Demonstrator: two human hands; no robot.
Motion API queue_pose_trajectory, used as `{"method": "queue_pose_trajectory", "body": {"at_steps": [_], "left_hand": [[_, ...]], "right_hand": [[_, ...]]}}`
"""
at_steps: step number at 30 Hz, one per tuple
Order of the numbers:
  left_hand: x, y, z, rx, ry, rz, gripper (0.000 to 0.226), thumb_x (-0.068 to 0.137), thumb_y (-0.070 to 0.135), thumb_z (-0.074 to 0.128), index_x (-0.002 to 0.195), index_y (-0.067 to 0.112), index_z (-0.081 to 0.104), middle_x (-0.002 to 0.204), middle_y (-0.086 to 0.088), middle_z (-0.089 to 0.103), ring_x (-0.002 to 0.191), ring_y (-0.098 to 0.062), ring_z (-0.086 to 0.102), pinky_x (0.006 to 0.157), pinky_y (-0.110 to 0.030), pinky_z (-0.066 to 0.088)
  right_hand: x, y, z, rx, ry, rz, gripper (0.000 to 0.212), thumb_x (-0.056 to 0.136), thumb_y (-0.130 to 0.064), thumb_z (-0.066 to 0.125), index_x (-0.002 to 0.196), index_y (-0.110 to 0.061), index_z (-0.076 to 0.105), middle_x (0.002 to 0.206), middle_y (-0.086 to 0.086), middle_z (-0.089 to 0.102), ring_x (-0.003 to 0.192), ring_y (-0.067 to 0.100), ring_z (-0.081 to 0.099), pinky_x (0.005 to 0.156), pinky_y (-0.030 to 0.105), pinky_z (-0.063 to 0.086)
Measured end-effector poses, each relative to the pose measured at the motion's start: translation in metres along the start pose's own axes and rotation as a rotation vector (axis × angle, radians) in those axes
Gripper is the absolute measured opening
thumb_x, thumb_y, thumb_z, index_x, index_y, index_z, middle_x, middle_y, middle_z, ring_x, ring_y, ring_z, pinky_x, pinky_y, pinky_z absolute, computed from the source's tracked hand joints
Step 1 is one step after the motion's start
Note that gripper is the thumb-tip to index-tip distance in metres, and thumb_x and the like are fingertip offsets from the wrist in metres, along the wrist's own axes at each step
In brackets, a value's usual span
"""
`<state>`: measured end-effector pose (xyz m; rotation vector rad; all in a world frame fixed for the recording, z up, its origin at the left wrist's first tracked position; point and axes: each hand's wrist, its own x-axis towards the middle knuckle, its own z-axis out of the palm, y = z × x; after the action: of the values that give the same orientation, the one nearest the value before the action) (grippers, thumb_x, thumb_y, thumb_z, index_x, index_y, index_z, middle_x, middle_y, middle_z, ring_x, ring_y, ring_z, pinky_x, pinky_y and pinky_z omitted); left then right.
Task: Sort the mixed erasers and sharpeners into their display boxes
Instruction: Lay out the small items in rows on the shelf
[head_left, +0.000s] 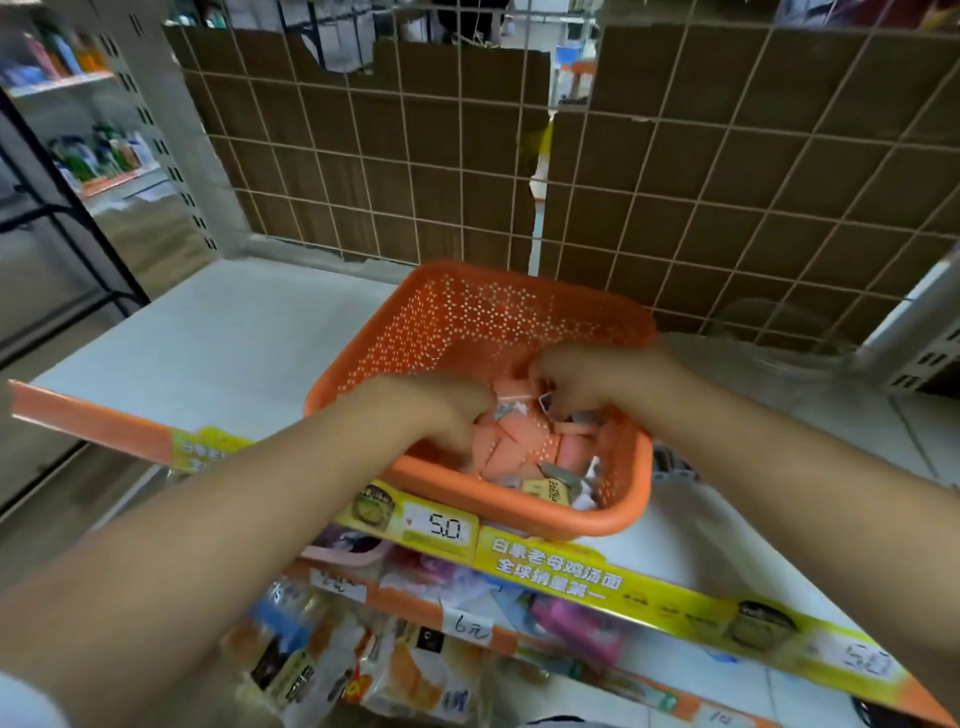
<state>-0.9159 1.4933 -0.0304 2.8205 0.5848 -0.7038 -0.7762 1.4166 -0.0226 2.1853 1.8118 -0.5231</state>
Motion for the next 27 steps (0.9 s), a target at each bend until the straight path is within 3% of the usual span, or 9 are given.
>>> {"method": "queue_pose_trajectory", "body": {"at_steps": [8, 11, 13, 15, 17, 20, 22, 25, 27], "left_hand": [[-0.011, -0.001, -0.008, -0.123, 0.193, 0.022, 0.035, 0.075, 0.032, 0.072, 0.1, 0.02, 0.051, 0.089, 0.002, 0.049, 0.079, -0.015, 0.047, 0.064, -0.026, 0.036], [-0.021, 0.004, -0.014, -0.232, 0.332, 0.028, 0.05, 0.076, 0.03, 0.071, 0.121, 0.02, 0.052, 0.096, 0.003, 0.054, 0.089, -0.015, 0.053, 0.076, -0.027, 0.044], [-0.029, 0.011, -0.018, -0.292, 0.414, 0.05, 0.05, 0.076, 0.031, 0.07, 0.123, 0.023, 0.052, 0.106, 0.002, 0.058, 0.095, -0.014, 0.054, 0.083, -0.028, 0.045], [-0.038, 0.021, -0.022, -0.347, 0.493, 0.075, 0.048, 0.077, 0.031, 0.069, 0.122, 0.026, 0.053, 0.114, 0.004, 0.058, 0.1, -0.012, 0.054, 0.086, -0.026, 0.044], [-0.046, 0.035, -0.024, -0.371, 0.568, 0.085, 0.049, 0.077, 0.032, 0.069, 0.123, 0.026, 0.052, 0.12, 0.004, 0.057, 0.104, -0.01, 0.052, 0.085, -0.021, 0.04], [-0.05, 0.061, -0.027, -0.385, 0.687, 0.108, 0.053, 0.076, 0.028, 0.07, 0.126, 0.024, 0.052, 0.125, 0.004, 0.056, 0.11, -0.012, 0.05, 0.083, -0.014, 0.031], [-0.049, 0.08, -0.027, -0.385, 0.744, 0.139, 0.054, 0.074, 0.025, 0.072, 0.126, 0.023, 0.053, 0.124, 0.003, 0.056, 0.11, -0.013, 0.051, 0.081, -0.013, 0.029], [-0.043, 0.114, -0.026, -0.36, 0.799, 0.194, 0.055, 0.073, 0.031, 0.072, 0.124, 0.019, 0.056, 0.121, -0.001, 0.058, 0.106, -0.014, 0.053, 0.084, -0.014, 0.03], [-0.039, 0.137, -0.026, -0.332, 0.814, 0.229, 0.058, 0.067, 0.037, 0.064, 0.12, 0.012, 0.059, 0.114, -0.008, 0.062, 0.095, -0.012, 0.053, 0.079, -0.005, 0.027]], "right_hand": [[-0.018, 0.001, -0.006, 0.171, 0.302, -0.038, 0.028, 0.083, -0.025, 0.064, 0.11, -0.017, 0.058, 0.102, 0.0, 0.057, 0.093, 0.016, 0.054, 0.073, 0.025, 0.043], [-0.036, 0.003, -0.006, 0.343, 0.456, -0.103, 0.037, 0.083, -0.021, 0.065, 0.118, -0.018, 0.056, 0.116, 0.002, 0.058, 0.104, 0.015, 0.054, 0.087, 0.027, 0.043], [-0.055, 0.005, -0.003, 0.441, 0.572, -0.165, 0.042, 0.083, -0.016, 0.064, 0.124, -0.015, 0.055, 0.123, 0.0, 0.057, 0.109, 0.007, 0.051, 0.086, 0.008, 0.035], [-0.074, 0.009, 0.003, 0.494, 0.697, -0.226, 0.033, 0.082, -0.014, 0.066, 0.115, -0.012, 0.063, 0.11, -0.006, 0.06, 0.098, -0.005, 0.048, 0.081, 0.001, 0.032], [-0.091, 0.018, 0.01, 0.57, 0.79, -0.229, 0.027, 0.078, -0.016, 0.071, 0.104, -0.011, 0.069, 0.098, -0.011, 0.059, 0.087, -0.004, 0.051, 0.077, 0.005, 0.038], [-0.117, 0.04, 0.022, 0.769, 0.781, -0.155, 0.038, 0.069, -0.015, 0.078, 0.099, -0.033, 0.063, 0.097, -0.018, 0.058, 0.08, 0.0, 0.058, 0.078, 0.018, 0.046], [-0.136, 0.055, 0.03, 0.815, 0.776, -0.15, 0.053, 0.067, -0.004, 0.078, 0.095, -0.043, 0.055, 0.099, -0.017, 0.058, 0.083, -0.004, 0.059, 0.079, 0.014, 0.046], [-0.169, 0.084, 0.041, 0.841, 0.726, -0.109, 0.052, 0.073, 0.003, 0.071, 0.102, -0.036, 0.054, 0.094, -0.021, 0.056, 0.079, -0.016, 0.055, 0.074, 0.002, 0.041], [-0.192, 0.103, 0.048, 0.778, 0.693, -0.077, 0.049, 0.075, -0.003, 0.071, 0.107, -0.034, 0.052, 0.085, -0.026, 0.053, 0.075, -0.013, 0.055, 0.069, 0.003, 0.042]]}}
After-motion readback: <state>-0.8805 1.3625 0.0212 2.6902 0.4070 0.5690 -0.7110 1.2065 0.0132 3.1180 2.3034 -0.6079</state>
